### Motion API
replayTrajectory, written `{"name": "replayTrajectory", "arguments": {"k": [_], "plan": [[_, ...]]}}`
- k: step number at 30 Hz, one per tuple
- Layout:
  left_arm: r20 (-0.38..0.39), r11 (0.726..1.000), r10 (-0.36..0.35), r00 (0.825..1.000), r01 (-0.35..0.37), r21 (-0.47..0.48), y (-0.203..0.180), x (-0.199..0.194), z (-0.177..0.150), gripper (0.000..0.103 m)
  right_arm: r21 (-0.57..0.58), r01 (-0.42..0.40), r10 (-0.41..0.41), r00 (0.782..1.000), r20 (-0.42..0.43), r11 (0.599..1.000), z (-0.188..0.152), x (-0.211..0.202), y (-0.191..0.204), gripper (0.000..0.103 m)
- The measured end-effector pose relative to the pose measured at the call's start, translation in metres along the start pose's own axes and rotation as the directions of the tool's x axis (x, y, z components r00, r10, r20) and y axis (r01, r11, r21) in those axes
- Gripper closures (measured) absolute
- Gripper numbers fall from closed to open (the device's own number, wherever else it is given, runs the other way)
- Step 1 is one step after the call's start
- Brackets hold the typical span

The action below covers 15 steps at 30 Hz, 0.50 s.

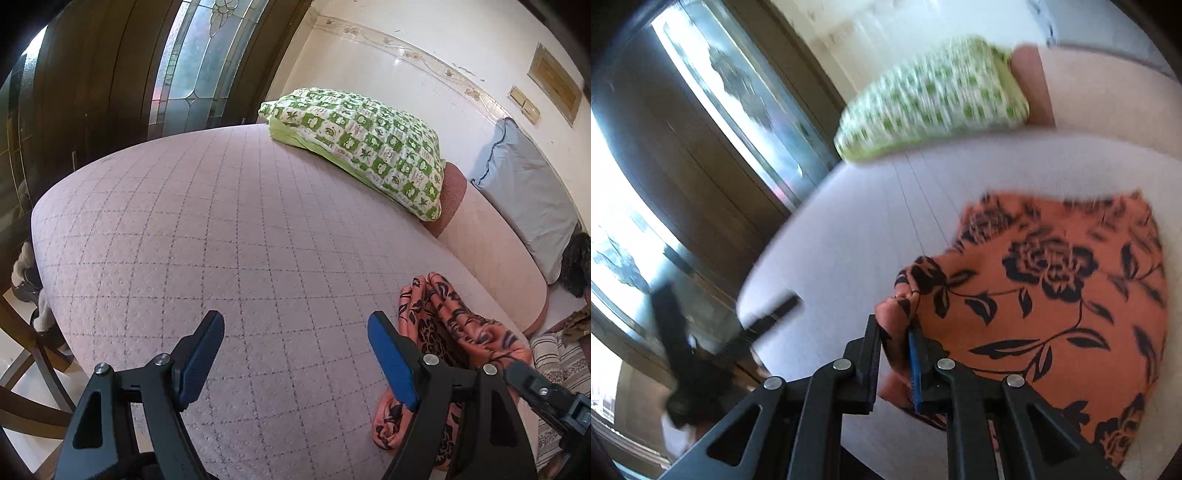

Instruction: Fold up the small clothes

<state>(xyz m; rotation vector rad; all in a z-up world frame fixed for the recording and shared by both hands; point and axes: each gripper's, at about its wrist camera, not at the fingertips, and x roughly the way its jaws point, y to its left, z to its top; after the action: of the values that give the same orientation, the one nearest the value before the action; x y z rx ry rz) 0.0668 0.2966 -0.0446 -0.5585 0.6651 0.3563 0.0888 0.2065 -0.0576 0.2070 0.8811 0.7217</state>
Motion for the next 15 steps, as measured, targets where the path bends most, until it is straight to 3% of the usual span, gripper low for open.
{"name": "replayTrajectory", "arguments": {"k": [2,7,10,15], "plan": [[-0.003,1.0,0.0,1.0,0.0,-0.003,0.002,0.0,0.0,0.023,-0.003,-0.027,0.027,1.0,-0.004,1.0,-0.009,0.004,0.001,0.088],[-0.006,1.0,0.002,1.0,-0.002,0.001,0.003,-0.001,-0.002,0.023,0.027,-0.013,0.018,0.983,-0.184,1.0,-0.063,0.068,-0.029,0.088],[-0.005,1.0,0.003,1.0,-0.003,0.016,-0.001,0.001,-0.002,0.023,0.017,-0.039,0.041,0.987,-0.157,0.999,-0.061,0.059,-0.023,0.089],[-0.039,0.998,-0.02,0.999,0.022,0.057,-0.012,0.006,-0.005,0.023,-0.074,0.002,-0.016,0.982,-0.187,0.997,-0.058,0.071,-0.01,0.085]]}}
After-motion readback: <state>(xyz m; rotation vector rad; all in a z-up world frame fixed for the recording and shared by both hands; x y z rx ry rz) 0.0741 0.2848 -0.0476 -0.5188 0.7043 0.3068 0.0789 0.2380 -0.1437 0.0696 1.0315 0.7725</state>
